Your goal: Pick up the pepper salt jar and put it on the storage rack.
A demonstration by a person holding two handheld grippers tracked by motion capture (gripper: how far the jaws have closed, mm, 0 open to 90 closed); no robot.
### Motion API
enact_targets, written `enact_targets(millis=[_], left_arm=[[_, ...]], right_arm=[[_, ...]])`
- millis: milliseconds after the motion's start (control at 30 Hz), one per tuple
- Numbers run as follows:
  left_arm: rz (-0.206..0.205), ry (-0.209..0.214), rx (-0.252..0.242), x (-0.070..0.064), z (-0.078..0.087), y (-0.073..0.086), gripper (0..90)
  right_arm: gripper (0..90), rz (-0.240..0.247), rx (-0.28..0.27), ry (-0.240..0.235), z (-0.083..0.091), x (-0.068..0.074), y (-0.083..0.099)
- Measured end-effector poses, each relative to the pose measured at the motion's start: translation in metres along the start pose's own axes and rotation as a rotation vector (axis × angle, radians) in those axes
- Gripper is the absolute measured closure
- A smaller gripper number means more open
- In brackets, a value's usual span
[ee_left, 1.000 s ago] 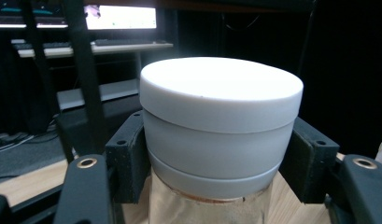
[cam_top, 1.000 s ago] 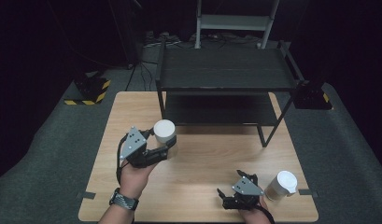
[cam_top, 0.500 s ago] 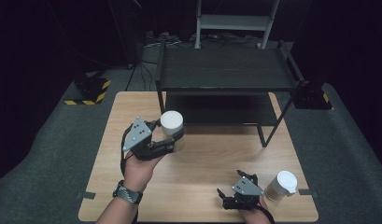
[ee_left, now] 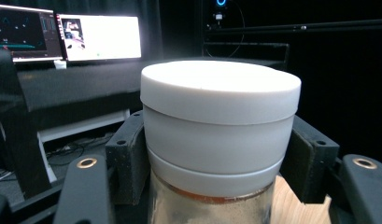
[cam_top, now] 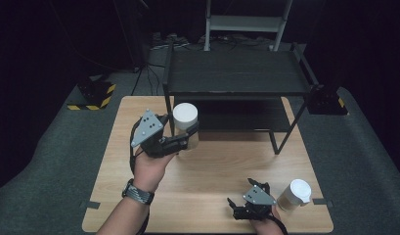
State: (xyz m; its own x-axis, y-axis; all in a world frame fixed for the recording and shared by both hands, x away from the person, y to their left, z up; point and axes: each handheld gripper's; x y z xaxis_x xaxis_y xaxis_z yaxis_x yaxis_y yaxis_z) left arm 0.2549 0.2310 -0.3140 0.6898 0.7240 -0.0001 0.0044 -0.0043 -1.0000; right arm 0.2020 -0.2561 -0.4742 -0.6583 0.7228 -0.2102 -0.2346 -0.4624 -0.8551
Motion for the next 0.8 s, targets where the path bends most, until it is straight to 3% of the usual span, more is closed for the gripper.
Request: enact_targets(millis=[433, 800], left_arm=[[-0.032, -0.007, -0.034, -0.002, -0.008, -0.029, 34.1], [-0.032, -0.029, -0.052, 0.002, -0.018, -0.052, 34.1]], right_arm=[[0.0, 0.002, 0.000, -0.001, 0.000, 0.000, 0.000], [0.0, -0.004, -0.002, -0.004, 0.000, -0.001, 0.000]])
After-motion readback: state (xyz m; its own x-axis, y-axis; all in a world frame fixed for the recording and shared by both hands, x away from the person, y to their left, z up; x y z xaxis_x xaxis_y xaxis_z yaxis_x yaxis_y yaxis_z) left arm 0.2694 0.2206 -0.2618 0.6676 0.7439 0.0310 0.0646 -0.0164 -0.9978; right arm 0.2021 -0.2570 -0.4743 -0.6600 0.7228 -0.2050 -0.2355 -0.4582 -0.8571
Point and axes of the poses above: each handheld gripper's, and its own axes: z roughly backward along the jaws, y roughly out of its underside, x roughly to its left
